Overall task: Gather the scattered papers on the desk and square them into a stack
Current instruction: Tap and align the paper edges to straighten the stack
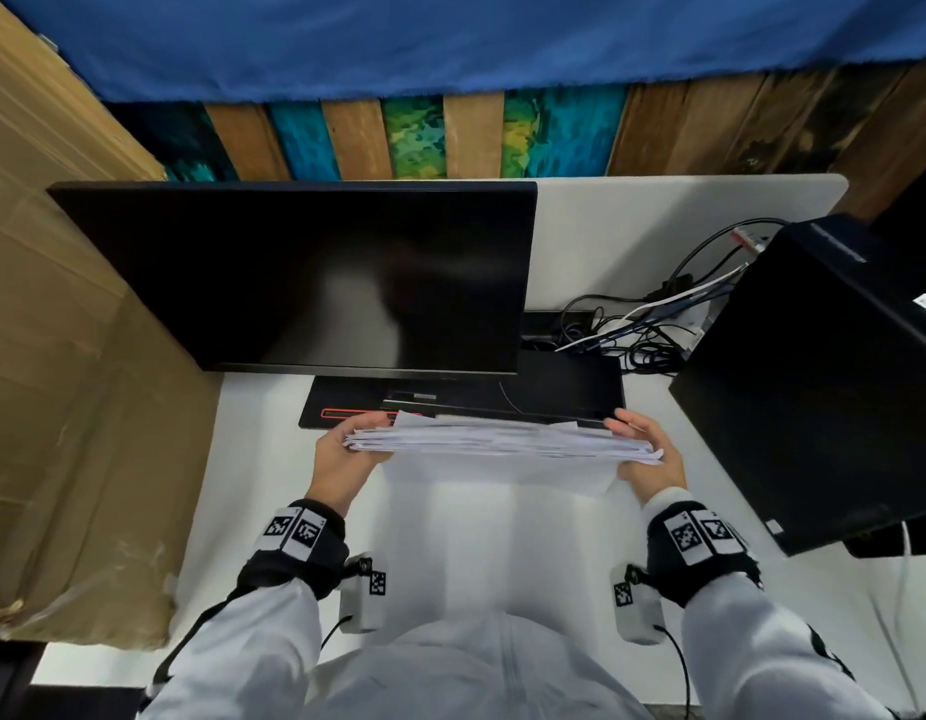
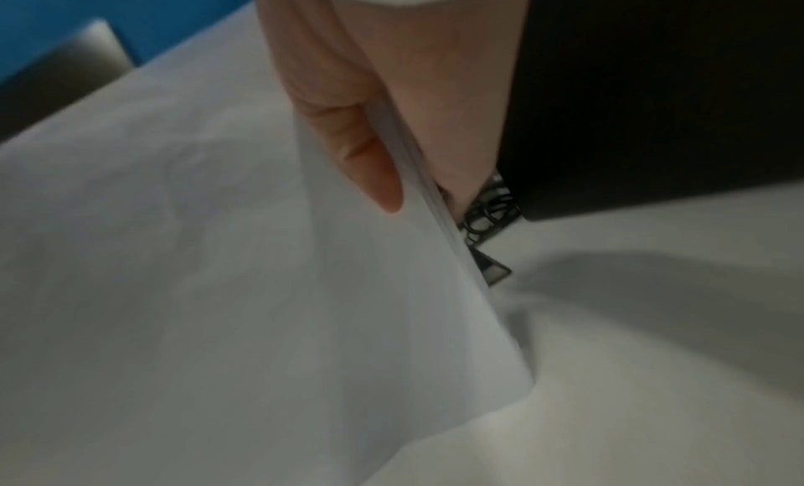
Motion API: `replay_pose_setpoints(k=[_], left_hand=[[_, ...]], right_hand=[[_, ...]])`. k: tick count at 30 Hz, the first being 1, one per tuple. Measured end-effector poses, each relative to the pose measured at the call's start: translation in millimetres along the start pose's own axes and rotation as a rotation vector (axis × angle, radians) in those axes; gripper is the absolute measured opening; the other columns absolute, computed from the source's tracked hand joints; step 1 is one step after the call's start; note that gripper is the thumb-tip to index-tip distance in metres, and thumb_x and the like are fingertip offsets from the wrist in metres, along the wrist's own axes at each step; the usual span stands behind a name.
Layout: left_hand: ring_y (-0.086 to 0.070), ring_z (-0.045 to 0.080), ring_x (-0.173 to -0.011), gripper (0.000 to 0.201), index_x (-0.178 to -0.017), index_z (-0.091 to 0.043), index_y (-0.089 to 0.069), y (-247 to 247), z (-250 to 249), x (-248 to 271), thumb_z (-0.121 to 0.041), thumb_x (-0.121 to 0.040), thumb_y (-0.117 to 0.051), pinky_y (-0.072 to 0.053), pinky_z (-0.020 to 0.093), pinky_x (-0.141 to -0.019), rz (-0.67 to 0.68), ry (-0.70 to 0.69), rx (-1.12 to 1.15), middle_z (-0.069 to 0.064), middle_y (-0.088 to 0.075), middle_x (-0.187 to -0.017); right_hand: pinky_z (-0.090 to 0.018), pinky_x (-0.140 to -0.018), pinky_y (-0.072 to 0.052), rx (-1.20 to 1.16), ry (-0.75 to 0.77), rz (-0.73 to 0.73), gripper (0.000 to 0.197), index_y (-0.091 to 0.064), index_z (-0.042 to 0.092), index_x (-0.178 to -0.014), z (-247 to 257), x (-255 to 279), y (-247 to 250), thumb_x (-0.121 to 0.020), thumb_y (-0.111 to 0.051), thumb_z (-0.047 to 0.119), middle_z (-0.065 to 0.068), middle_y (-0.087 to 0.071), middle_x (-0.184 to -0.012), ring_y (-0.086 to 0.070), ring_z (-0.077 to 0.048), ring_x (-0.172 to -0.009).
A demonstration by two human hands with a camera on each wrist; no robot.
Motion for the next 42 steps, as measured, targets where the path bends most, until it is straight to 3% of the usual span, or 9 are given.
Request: replay_pose_setpoints(k=[11, 18, 21, 24, 27, 29, 32, 35, 42], left_hand=[[-0.058, 0.012, -0.071, 0.031, -0.075, -0.019, -0.063, -13, -8, -7, 0.012, -0.073, -0.067, -0.046, 0.018, -0.067, 0.007, -0.014, -0.228, -0.002, -0.062, -0.076], [-0.049, 0.021, -0.072, 0.016, -0.078, 0.003, -0.059, -12, -23, -6, 0.004, -0.063, -0.067, -0.037, 0.029, -0.067, 0.040, -0.013, -0.195, 0.011, -0.054, -0.076], [-0.048, 0.021, -0.073, 0.020, -0.070, -0.007, -0.056, -4, -26, -4, 0.012, -0.070, -0.063, -0.038, 0.024, -0.064, 0.042, -0.021, -0.256, 0.009, -0.053, -0.073], [-0.052, 0.021, -0.073, 0.028, -0.070, -0.019, -0.059, 1, -34, -2, 0.009, -0.073, -0.063, -0.043, 0.015, -0.059, 0.069, -0.092, -0.444, 0.003, -0.058, -0.070], [-0.059, 0.020, -0.088, 0.023, -0.090, -0.029, -0.065, -11, -52, 5, -0.013, -0.074, -0.066, -0.047, 0.034, -0.089, 0.151, -0.261, -0.902, -0.006, -0.066, -0.086], [-0.052, 0.016, -0.112, 0.035, -0.110, -0.032, -0.061, -33, -68, 16, -0.032, -0.075, -0.066, -0.025, 0.043, -0.111, 0.245, -0.386, -1.184, -0.009, -0.064, -0.109], [-0.061, 0.018, -0.091, 0.022, -0.097, -0.025, -0.065, -67, -95, 31, -0.040, -0.082, -0.062, -0.041, 0.040, -0.096, 0.399, -0.468, -1.020, -0.005, -0.067, -0.088], [-0.049, 0.028, -0.058, 0.035, -0.069, -0.010, -0.059, -80, -109, 35, -0.040, -0.087, -0.057, -0.043, 0.036, -0.061, 0.398, -0.524, -0.849, 0.004, -0.053, -0.056], [-0.063, 0.013, -0.066, 0.015, -0.078, -0.020, -0.068, -51, -111, 24, -0.017, -0.090, -0.058, -0.050, 0.030, -0.066, 0.170, -0.361, -0.393, -0.004, -0.067, -0.073]], right_hand=[[-0.014, -0.052, -0.046, 0.100, -0.151, 0.017, 0.024, -0.065, -0.003, -0.099, 9, 2, -13, -0.075, -0.066, -0.008, -0.010, -0.062, -0.085, -0.056, -0.023, -0.081], [-0.019, -0.057, -0.050, 0.066, -0.077, -0.042, 0.026, -0.062, -0.006, -0.097, 32, -2, -13, -0.076, -0.072, 0.006, -0.014, -0.062, -0.086, -0.059, -0.025, -0.074], [-0.003, -0.047, -0.046, 0.087, -0.053, 0.043, 0.019, -0.063, 0.005, -0.093, 36, 0, -12, -0.076, -0.071, 0.004, -0.003, -0.063, -0.076, -0.059, -0.020, -0.073], [-0.015, -0.055, -0.048, 0.138, -0.069, 0.073, 0.019, -0.065, 0.003, -0.097, 32, 4, -13, -0.078, -0.069, 0.007, -0.002, -0.062, -0.074, -0.060, -0.024, -0.076], [-0.026, -0.065, -0.048, 0.156, 0.024, 0.080, 0.023, -0.068, 0.001, -0.101, 47, 6, -22, -0.080, -0.067, 0.009, 0.002, -0.065, -0.073, -0.062, -0.020, -0.073], [-0.031, -0.076, -0.052, 0.209, 0.151, 0.168, 0.016, -0.072, 0.013, -0.095, 70, 13, -36, -0.080, -0.067, 0.015, 0.001, -0.071, -0.079, -0.066, -0.018, -0.078], [-0.017, -0.072, -0.049, 0.278, 0.391, 0.323, 0.017, -0.068, 0.036, -0.077, 116, 28, -56, -0.082, -0.062, 0.020, 0.016, -0.069, -0.068, -0.062, -0.001, -0.071], [-0.020, -0.069, -0.047, 0.355, 0.535, 0.320, 0.008, -0.068, 0.025, -0.082, 143, 34, -59, -0.083, -0.060, 0.022, 0.007, -0.069, -0.072, -0.060, -0.007, -0.070], [-0.035, -0.078, -0.048, 0.584, 0.368, 0.145, 0.015, -0.066, 0.009, -0.085, 119, 12, -14, -0.080, -0.066, 0.023, -0.007, -0.065, -0.077, -0.059, -0.025, -0.077]])
Point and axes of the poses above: each hand's wrist, its own x-axis away from the middle knuckle, its own y-axis out of the back of the hand, z = x × y, the point moved 2 cm from there along -x, towards the middle knuckle
